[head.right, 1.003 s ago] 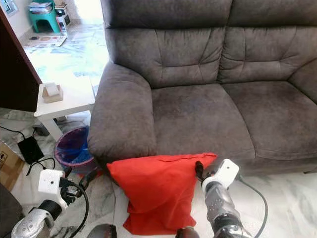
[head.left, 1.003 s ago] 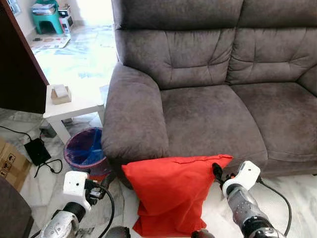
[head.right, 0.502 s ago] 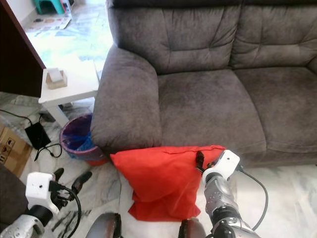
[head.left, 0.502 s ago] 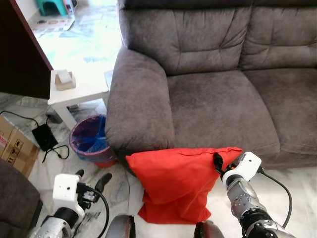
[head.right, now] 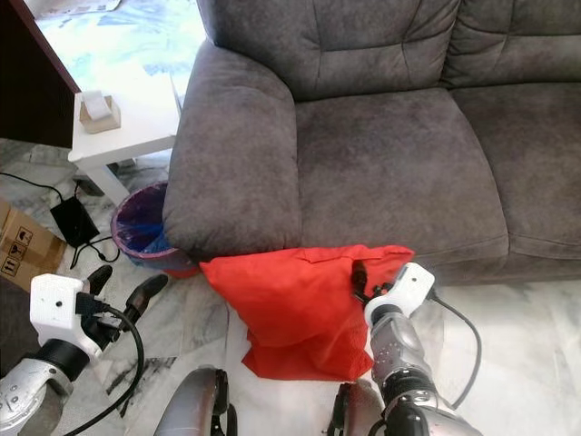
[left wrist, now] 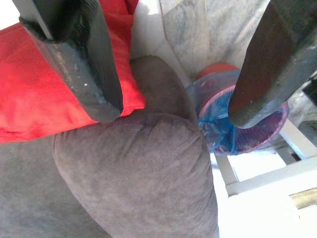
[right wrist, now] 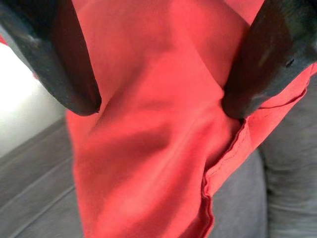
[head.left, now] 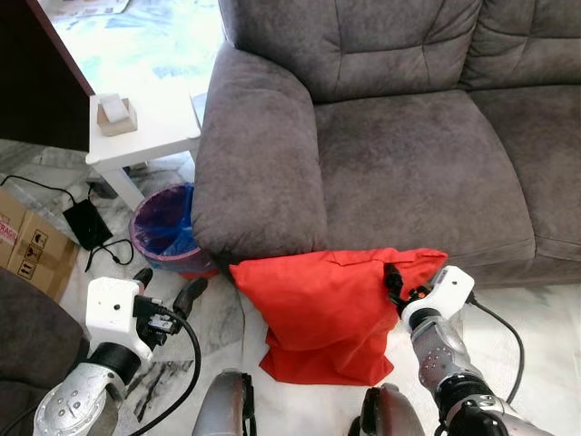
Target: Move the pillow to the sofa from floor
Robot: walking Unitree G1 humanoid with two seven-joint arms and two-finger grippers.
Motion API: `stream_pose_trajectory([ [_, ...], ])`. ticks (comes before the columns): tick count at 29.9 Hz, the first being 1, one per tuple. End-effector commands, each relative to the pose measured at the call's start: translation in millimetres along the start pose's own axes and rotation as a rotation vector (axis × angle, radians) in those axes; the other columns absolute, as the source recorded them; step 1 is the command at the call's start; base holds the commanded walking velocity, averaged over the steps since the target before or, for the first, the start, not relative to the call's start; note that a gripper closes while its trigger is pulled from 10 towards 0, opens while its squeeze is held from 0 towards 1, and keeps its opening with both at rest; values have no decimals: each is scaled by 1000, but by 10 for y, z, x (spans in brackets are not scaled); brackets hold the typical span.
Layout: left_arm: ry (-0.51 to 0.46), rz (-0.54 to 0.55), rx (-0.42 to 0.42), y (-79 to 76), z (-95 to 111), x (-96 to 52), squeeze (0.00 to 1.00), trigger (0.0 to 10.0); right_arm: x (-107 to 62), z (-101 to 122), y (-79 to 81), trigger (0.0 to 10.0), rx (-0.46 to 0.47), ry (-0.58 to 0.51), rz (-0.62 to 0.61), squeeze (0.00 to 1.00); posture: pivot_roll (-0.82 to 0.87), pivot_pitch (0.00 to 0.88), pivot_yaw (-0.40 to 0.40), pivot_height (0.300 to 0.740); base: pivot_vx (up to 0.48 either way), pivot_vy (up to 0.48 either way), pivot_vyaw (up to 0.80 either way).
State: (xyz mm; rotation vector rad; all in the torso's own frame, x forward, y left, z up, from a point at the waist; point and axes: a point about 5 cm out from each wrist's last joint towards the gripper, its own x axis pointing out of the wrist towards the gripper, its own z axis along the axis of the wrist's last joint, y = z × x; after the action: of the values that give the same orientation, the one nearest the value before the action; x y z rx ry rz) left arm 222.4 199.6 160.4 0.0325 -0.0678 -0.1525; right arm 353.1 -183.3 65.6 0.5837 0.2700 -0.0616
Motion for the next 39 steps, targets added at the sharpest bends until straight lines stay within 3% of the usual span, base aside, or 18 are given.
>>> stream_pose_trajectory([
  [1,11,13,-3,38,27,-51,0,10000,-2,-93,61,10000,21,25,27,0,331,357,100,625,0,0,0],
  [8,26,14,-4,28,76,-105,0,10000,-5,-193,131,10000,14,69,67,0,348,371,104,625,0,0,0],
  [9,33,15,-4,24,82,-117,0,10000,-12,-229,147,6000,-11,85,82,0,351,375,105,625,0,0,0],
  [10,35,16,-4,22,86,-122,0,10000,-14,-240,152,6000,-23,89,87,0,351,377,105,625,0,0,0],
  [11,44,15,10,19,89,-135,0,10000,-20,-267,167,0,-58,95,101,0,355,379,107,625,0,0,0],
  [14,48,16,6,9,109,-148,0,10000,-25,-291,174,0,-103,99,95,0,364,385,110,625,0,0,0],
  [36,62,13,1,2,117,-118,0,10000,-17,-303,238,0,-124,97,125,0,351,375,109,625,0,0,0],
  [39,54,17,4,17,126,-95,0,10000,-26,-333,222,0,-158,114,113,0,347,370,109,625,0,0,0],
])
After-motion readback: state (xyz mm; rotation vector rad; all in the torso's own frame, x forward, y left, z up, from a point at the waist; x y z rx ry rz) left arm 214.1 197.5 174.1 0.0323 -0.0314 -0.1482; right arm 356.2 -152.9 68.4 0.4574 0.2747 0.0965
